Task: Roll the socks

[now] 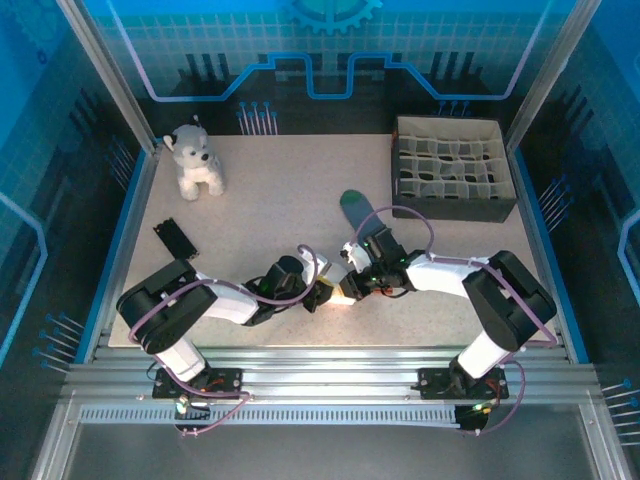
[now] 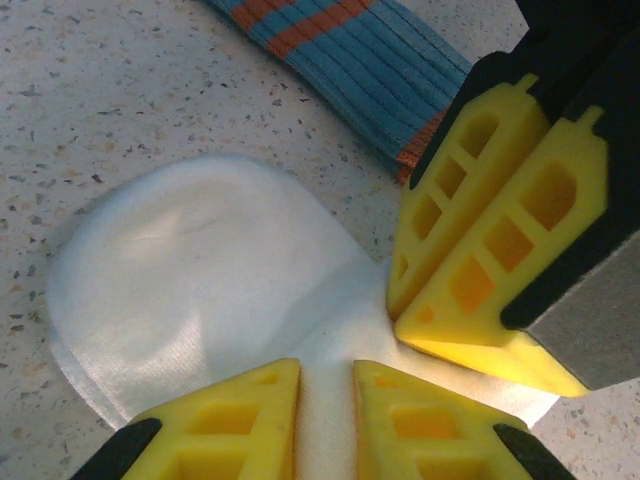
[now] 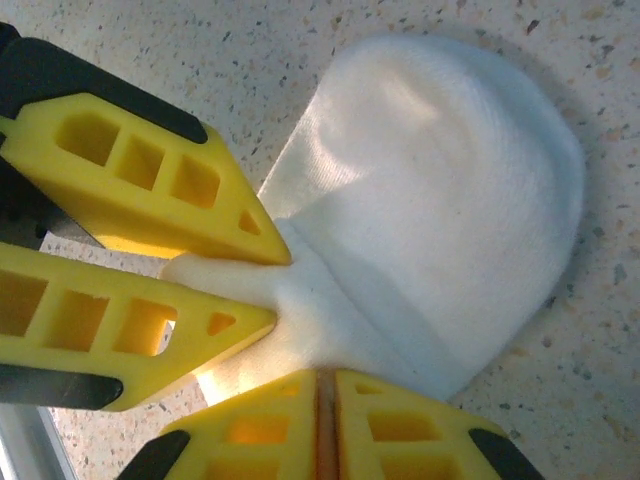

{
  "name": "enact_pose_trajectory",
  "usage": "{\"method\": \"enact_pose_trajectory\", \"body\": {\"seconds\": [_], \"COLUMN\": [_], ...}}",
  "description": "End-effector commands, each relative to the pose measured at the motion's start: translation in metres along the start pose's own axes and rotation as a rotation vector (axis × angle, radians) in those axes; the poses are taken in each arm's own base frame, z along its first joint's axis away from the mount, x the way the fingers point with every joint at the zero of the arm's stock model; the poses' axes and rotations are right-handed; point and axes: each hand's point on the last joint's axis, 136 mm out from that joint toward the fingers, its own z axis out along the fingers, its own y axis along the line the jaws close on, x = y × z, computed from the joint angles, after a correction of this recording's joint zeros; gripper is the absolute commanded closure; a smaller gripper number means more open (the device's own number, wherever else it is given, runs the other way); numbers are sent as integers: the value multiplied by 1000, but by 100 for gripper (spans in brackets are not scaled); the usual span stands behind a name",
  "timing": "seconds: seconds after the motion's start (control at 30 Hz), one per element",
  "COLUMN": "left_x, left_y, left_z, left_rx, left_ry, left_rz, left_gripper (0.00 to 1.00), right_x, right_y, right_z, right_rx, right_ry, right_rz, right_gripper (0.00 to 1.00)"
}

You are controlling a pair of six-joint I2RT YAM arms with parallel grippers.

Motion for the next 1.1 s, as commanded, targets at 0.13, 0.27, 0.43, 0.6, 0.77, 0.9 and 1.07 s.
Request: {"method": "enact_pose_trajectory", "body": {"seconds": [0.13,0.27,0.43,0.6,0.77,0.9,1.07], "left_x": [90,88,86,84,84,83,84], "left_y": [14,13,15,16,15,14,16], "left_z": [-10,-9,-8,-6,-3,-3,-4], "left_rx": [-7,5,17,29,67,92,94], "left_ry": [316,340,352,355,373,382,386], "left_rz": [-127,-141,-182,-199,-222,-234,-245], "left_gripper": [84,84,84,84,85,86,86], "right_x": [25,-19,-39,-26,-14,-11,-8], "right_y": [-14,10,51,69,80,80,68], "right_z": [3,-39,-86,-93,-64,-46,-49], "right_rx": [103,108,94,123,82,151,197], "right_ry": [46,-201,-450,-531,-395,-277,-252], "right_rz": [13,-187,-566,-889,-1010,-1138,-1194], "right_gripper": [83,72,68,58,55,55,54]}}
